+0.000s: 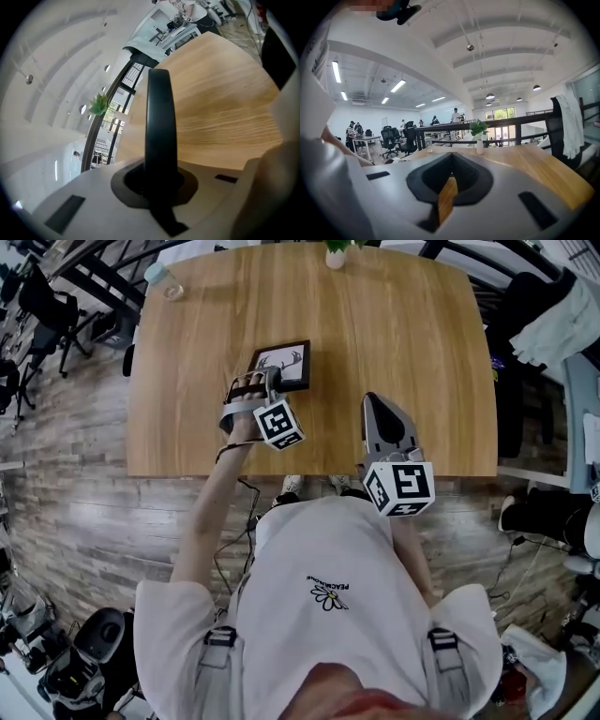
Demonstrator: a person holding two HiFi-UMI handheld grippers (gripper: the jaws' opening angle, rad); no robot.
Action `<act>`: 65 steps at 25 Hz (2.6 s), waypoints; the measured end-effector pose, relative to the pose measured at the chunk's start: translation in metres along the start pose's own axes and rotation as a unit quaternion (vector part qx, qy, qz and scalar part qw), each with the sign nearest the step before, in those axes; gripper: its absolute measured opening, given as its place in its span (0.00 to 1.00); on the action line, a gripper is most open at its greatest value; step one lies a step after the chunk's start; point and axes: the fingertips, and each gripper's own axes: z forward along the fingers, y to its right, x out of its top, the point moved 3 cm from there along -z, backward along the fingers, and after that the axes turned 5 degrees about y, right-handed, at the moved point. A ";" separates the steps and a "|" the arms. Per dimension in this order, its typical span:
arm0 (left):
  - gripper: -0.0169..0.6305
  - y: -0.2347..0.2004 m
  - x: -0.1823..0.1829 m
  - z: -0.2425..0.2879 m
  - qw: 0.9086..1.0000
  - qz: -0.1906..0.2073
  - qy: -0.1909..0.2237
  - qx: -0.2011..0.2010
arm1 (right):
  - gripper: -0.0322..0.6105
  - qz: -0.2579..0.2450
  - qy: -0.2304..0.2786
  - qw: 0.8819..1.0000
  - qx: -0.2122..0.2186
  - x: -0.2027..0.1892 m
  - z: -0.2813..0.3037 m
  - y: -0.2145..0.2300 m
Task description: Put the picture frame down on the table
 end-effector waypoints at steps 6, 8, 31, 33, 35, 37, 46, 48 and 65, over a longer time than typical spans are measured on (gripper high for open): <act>0.07 0.014 0.005 0.002 0.998 0.055 -0.008 -0.016 | 0.06 0.006 -0.002 1.000 0.007 -0.002 -0.002 -0.003; 0.07 0.018 0.006 0.003 0.997 0.077 -0.012 -0.020 | 0.06 0.005 -0.004 1.000 0.012 -0.003 -0.001 -0.006; 0.48 0.070 0.005 0.009 0.971 0.012 -0.027 -0.239 | 0.06 0.037 -0.005 0.999 0.027 -0.006 0.001 0.001; 0.50 0.075 0.005 0.009 0.967 0.012 -0.027 -0.251 | 0.06 0.039 -0.009 0.999 0.027 -0.009 0.002 0.002; 0.52 0.080 0.004 0.010 0.965 0.014 -0.027 -0.259 | 0.06 0.043 -0.015 0.999 0.028 -0.013 0.002 0.002; 0.53 0.083 0.002 0.009 0.965 0.014 -0.027 -0.262 | 0.06 0.046 -0.017 0.998 0.028 -0.016 0.002 0.000; 0.57 0.089 0.003 0.008 0.952 -0.010 -0.020 -0.306 | 0.06 0.051 -0.009 0.998 0.033 -0.012 -0.001 0.001; 0.58 0.089 0.003 0.009 0.950 -0.012 -0.022 -0.310 | 0.06 0.057 -0.003 0.998 0.028 -0.011 -0.003 0.004; 0.60 0.098 0.002 -0.005 0.902 -0.062 -0.013 -0.428 | 0.06 0.127 0.003 0.992 0.014 -0.011 -0.012 0.014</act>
